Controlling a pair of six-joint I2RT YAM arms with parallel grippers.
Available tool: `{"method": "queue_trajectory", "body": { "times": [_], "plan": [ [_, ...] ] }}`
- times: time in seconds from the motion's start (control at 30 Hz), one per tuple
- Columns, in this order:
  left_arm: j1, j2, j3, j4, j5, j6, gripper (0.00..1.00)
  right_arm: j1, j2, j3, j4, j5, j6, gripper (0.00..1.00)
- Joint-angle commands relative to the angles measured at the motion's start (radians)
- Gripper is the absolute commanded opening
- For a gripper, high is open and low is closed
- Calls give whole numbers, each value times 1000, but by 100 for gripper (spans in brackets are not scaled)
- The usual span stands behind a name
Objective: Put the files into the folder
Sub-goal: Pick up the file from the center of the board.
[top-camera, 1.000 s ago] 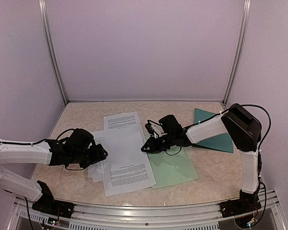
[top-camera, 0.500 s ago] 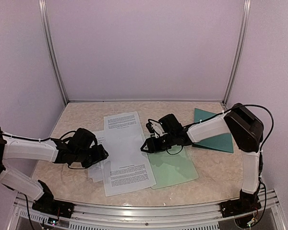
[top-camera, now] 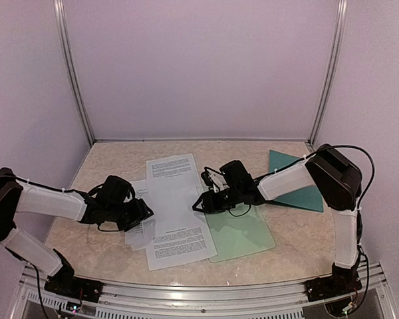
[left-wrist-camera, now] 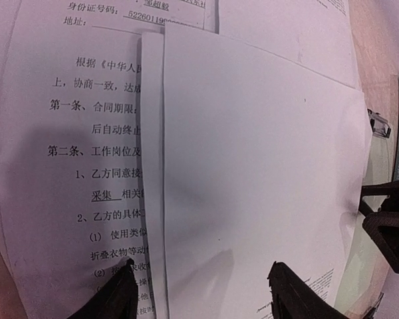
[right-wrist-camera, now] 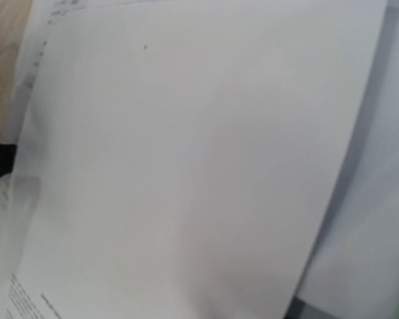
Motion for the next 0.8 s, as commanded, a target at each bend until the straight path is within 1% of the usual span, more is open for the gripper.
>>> {"method": "queue_trajectory", "body": {
  "times": [0.0, 0.1, 0.33, 0.43, 0.6, 0.77],
  "plan": [
    [-3, 52, -26, 31, 51, -25, 64, 13, 58, -28, 5, -36, 43, 47],
    [-12, 65, -36, 57, 51, -36, 63, 16, 72, -31, 20, -47, 64, 46],
    [-24, 54, -45, 42, 16, -35, 60, 11, 53, -57, 36, -22, 81, 43],
    [-25, 31, -49, 31, 2, -28, 60, 6, 56, -54, 40, -32, 85, 40],
    [-25, 12, -46, 13, -17, -18, 60, 1, 60, -58, 73, -64, 105, 31],
    [-35, 11, -37, 11, -17, -7, 60, -3, 72, -67, 146, -126, 154, 27]
  ]
}}
